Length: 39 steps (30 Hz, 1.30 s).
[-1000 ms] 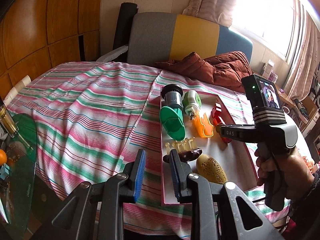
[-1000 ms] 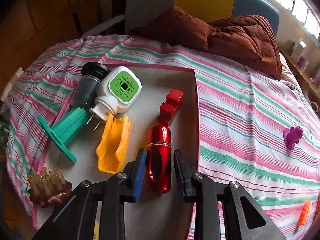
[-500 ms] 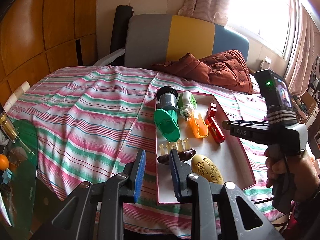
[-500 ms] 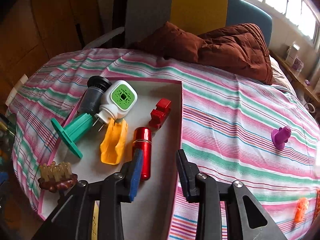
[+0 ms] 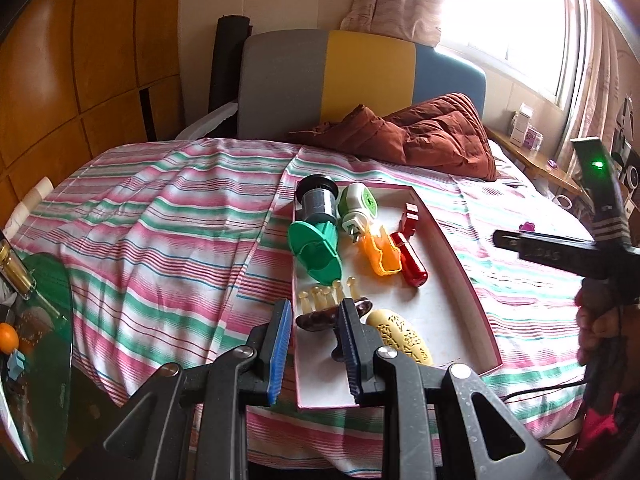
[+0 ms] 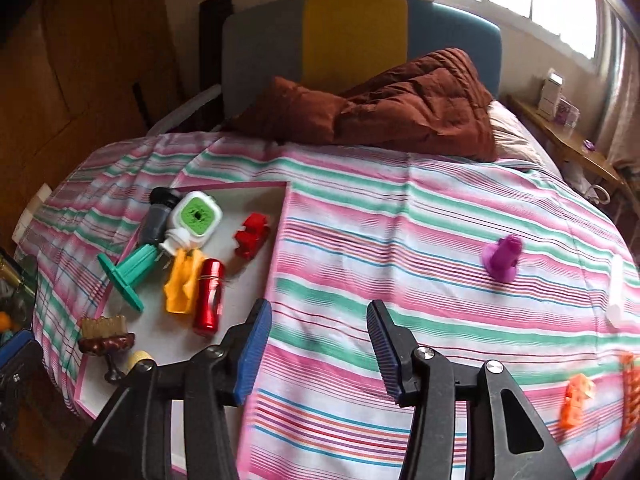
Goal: Organize rigid objects
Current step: 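Swing the right tool back and close it on the orange cubes, then close the left tool on the purple suction toy while the right tool holds the orange cubes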
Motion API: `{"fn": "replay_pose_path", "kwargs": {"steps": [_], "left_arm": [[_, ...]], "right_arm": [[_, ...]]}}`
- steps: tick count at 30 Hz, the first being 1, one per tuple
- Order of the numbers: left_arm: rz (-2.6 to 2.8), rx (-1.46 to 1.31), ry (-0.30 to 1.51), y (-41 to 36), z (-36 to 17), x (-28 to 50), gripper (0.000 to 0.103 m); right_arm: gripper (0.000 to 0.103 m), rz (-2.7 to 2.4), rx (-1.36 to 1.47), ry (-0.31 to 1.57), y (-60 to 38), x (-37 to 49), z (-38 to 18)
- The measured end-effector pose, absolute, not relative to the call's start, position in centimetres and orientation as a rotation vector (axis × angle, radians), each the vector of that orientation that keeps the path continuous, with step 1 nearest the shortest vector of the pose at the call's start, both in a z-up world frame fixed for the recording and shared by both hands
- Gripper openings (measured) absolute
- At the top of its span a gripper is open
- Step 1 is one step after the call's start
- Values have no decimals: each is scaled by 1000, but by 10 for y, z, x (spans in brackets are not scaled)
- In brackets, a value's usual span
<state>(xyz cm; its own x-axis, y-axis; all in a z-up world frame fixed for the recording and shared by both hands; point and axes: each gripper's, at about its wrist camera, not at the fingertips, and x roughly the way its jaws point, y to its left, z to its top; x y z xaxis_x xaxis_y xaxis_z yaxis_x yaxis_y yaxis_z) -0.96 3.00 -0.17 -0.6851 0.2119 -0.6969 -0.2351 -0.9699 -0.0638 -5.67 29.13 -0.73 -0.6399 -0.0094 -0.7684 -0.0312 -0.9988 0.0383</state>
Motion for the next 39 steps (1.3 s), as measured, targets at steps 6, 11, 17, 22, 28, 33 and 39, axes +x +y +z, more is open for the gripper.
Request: {"fn": "replay_pose_path", "kwargs": {"steps": [6,11,17,22,28,33,39], "left_arm": [[2650,-1089,80,45,0,-10,24],[2615,-1059,101,62,3,-11,24],[2557,-1028,139,90,6,-10,24],[2504,-1010,174,116,9,-10,24],[2432,-1003,227,151,9,-11,27],[2371,-994,266,185,9,-14,27],[2274,-1017,279,227,2,-26,27]], "right_arm": [[56,2737,-1270,163,358,-33,1],[61,2592,-1207,301,432,-6,3],[65,2371,-1167,462,519,24,-10],[65,2260,-1235,517,552,36,-42],[66,2203,-1344,526,557,37,-82],[42,2232,-1388,339,538,26,-82],[41,2311,-1405,301,522,24,-77]]}}
